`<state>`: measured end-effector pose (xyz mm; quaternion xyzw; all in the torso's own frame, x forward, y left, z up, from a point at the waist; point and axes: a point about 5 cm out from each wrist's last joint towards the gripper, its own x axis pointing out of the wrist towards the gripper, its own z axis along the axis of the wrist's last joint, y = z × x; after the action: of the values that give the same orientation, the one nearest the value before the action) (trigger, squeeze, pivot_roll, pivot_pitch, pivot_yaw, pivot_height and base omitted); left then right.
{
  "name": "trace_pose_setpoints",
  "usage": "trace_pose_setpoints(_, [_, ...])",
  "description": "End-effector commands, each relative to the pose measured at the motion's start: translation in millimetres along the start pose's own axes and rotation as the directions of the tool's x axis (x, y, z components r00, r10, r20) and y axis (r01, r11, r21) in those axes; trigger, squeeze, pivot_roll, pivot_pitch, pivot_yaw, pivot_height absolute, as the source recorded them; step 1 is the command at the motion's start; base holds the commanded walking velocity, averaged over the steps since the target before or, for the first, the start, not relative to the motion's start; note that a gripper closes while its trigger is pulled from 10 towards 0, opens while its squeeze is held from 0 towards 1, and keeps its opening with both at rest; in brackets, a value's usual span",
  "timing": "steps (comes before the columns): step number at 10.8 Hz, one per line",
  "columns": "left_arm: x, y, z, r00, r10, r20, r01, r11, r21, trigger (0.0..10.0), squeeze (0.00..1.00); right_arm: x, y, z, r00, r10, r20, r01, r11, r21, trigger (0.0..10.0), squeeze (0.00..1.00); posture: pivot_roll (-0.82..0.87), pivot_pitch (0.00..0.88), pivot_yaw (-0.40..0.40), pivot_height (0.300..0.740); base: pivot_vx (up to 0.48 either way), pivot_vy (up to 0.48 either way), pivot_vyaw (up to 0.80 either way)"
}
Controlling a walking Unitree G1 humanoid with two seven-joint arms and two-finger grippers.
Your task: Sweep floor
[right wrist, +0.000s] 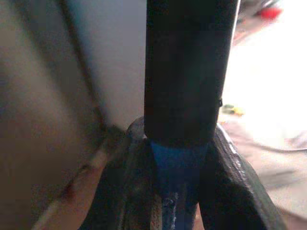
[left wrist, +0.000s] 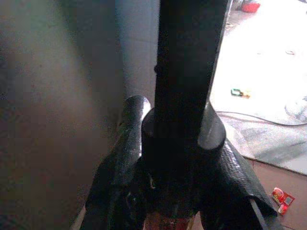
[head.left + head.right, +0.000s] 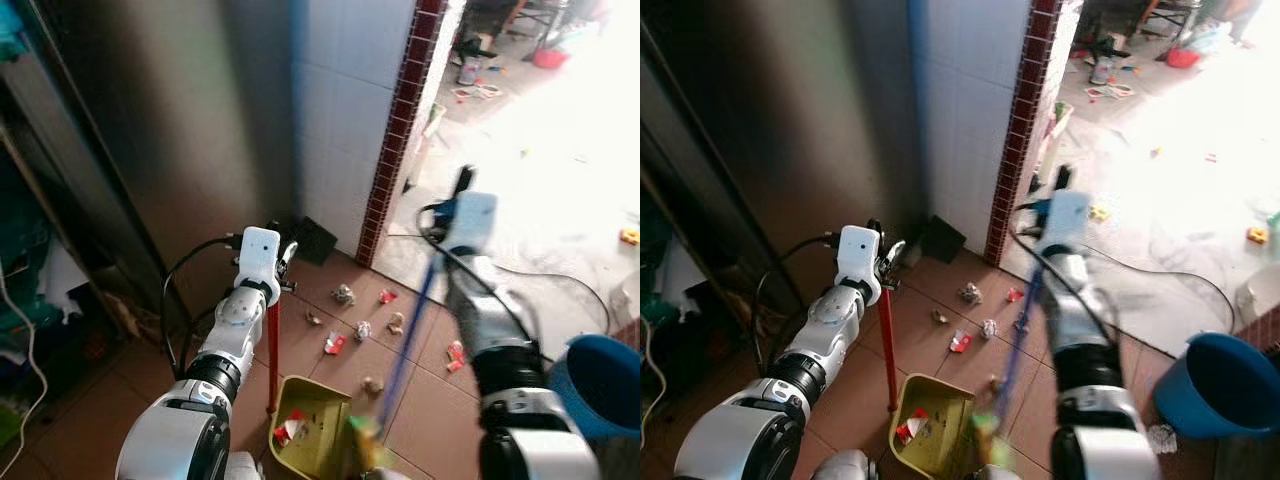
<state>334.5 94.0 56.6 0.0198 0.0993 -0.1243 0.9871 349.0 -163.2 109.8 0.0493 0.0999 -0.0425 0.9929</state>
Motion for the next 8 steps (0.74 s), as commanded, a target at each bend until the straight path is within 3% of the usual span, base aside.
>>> trace_pose_setpoints(1, [-1.1, -3.2, -7, 0.999, -0.002, -0.042, 0.002, 1.000, -0.004, 10.0, 0.00, 2.6, 5.0, 14, 0.999, 0.028, 0.028, -0.030, 0.997, 0.076, 10.0, 0.00, -0.01, 0.000, -0.042, 0.740, 0.000, 0.000, 0.00])
trace_pose_setpoints(4, [-0.9, -4.1, -8, 0.999, 0.001, -0.045, -0.001, 1.000, -0.013, 10.0, 0.00, 2.0, 23.2, 48, 0.979, 0.150, 0.140, -0.184, 0.943, 0.276, 10.0, 0.00, -0.02, 0.000, -0.042, 0.740, 0.000, 0.000, 0.00])
trace_pose_setpoints(6, [-0.7, -4.5, -8, 0.999, -0.001, -0.047, 0.000, 1.000, -0.016, 10.0, 0.00, 2.6, 25.4, 72, 0.963, 0.170, 0.211, -0.233, 0.918, 0.321, 10.0, 0.00, -0.02, 0.000, -0.039, 0.740, 0.000, 0.000, 0.00])
trace_pose_setpoints(8, [-0.7, -4.9, -8, 0.999, -0.004, -0.047, 0.003, 1.000, -0.022, 10.0, 0.00, 1.0, 23.3, 91, 0.935, 0.187, 0.302, -0.247, 0.953, 0.174, 10.0, 0.00, -0.02, 0.000, -0.038, 0.740, 0.000, 0.000, 0.00])
